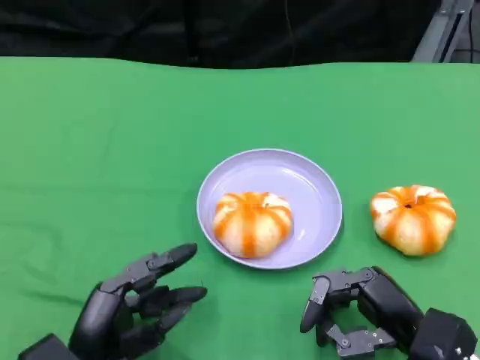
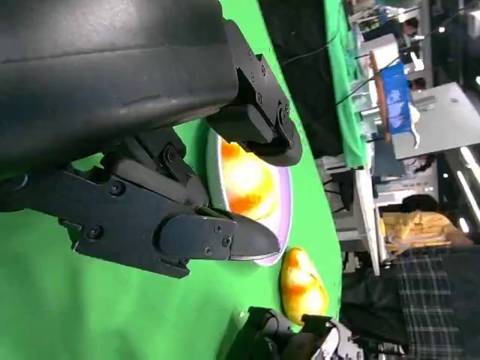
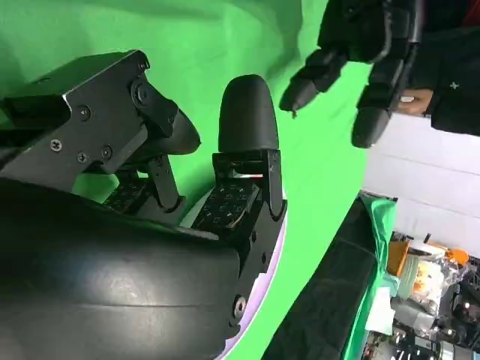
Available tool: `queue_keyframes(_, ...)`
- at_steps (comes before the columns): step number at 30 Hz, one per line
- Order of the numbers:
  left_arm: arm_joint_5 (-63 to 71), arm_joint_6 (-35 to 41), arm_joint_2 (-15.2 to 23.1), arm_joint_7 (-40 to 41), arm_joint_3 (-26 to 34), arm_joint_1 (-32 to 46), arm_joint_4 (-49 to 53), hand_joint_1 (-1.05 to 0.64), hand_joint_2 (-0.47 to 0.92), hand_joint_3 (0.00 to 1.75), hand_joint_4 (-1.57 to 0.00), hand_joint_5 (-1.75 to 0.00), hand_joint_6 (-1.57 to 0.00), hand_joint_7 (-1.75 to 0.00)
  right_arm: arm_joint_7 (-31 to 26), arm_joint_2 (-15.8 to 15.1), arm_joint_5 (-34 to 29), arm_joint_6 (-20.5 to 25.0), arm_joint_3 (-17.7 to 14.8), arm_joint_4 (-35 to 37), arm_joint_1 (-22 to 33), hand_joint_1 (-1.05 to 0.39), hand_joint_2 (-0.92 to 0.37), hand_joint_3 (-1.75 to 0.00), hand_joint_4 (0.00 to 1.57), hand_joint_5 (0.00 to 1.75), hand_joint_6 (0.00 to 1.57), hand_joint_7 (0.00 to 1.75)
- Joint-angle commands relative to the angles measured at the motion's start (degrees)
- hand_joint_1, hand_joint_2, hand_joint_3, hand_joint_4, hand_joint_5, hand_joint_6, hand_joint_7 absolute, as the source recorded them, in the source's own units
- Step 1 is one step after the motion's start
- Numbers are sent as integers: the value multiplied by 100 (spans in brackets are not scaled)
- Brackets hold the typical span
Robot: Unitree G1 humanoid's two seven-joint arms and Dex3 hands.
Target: Grasp the bread from the table and place it into the plate.
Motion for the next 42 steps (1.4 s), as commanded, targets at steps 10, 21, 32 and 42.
queue_keyframes(10, 371, -140, 116, 241, 90, -118, 133, 1, 91, 11, -96, -1, -72, -1, 14, -59, 73, 36, -41, -38, 23, 18, -55, -110, 99, 139, 98, 108)
queue_keyframes(21, 258, -443, 178, 57, 206, -253, 296, 4, 92, 43, -128, -18, -124, -17, 19, -65, 74, 14, -45, -7, 10, 19, -56, -109, 99, 140, 98, 109)
queue_keyframes(32, 408, -594, 131, 176, 165, -277, 459, 3, 73, 84, -81, -150, -85, -123, -21, -66, 45, 22, -32, -9, 5, 20, -56, -110, 99, 139, 98, 108)
queue_keyframes(42, 526, -658, 73, 251, 91, -223, 427, 3, 70, 91, -76, -158, -79, -133, -43, -70, 10, 29, -24, -23, 2, 21, -55, -109, 99, 140, 97, 108)
